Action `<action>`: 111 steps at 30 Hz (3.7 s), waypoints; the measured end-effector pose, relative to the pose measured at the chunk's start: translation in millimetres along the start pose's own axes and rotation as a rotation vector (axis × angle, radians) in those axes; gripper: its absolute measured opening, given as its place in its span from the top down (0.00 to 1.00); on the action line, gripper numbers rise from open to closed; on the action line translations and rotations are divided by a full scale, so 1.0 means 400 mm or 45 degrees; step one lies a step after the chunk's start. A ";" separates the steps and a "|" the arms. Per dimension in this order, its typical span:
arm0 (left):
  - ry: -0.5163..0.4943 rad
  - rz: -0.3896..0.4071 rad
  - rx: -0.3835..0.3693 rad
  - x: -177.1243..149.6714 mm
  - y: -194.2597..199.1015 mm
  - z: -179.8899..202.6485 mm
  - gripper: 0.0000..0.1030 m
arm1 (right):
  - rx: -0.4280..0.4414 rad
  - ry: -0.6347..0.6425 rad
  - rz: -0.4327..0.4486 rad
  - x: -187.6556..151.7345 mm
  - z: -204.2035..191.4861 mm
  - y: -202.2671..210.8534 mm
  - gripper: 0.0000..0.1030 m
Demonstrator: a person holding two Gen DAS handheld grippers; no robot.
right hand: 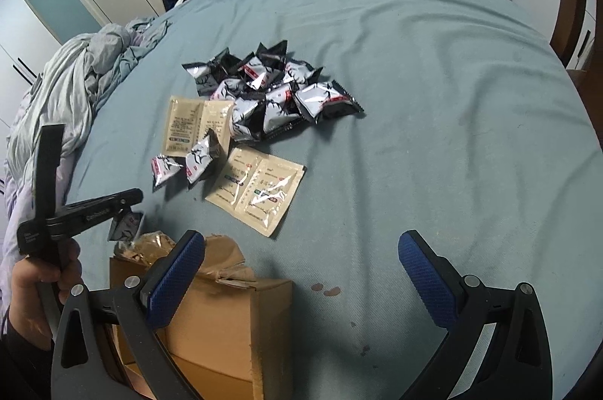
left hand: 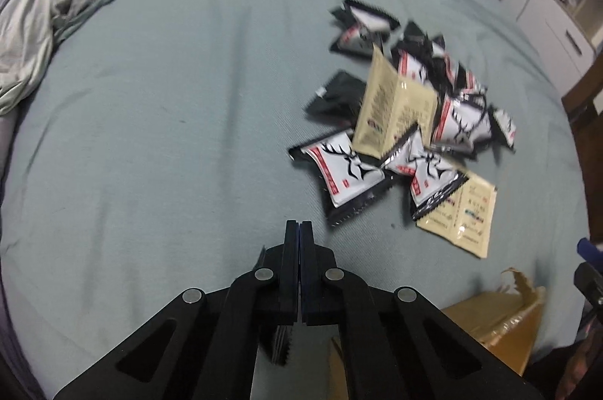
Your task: Organize snacks
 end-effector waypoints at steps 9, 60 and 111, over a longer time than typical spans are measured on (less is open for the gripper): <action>0.088 0.111 -0.075 0.037 0.081 -0.046 1.00 | -0.007 0.064 0.019 0.037 -0.013 0.001 0.00; -0.112 0.147 -0.232 -0.088 0.225 0.045 0.66 | 0.125 -0.039 0.001 0.239 0.068 -0.217 0.71; -0.176 0.221 0.026 -0.172 0.229 0.097 0.20 | 0.003 0.425 0.176 -0.158 -0.199 0.091 0.28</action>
Point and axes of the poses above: each gripper's, at about its wrist camera, not at the fingertips, and y roughly against the way its jaws point, z to its right, x to its top, the point moved 4 cm from there along -y, roughly the way its jaws point, and after that the axes turned 3 degrees about -x, right-handed, at the moved point
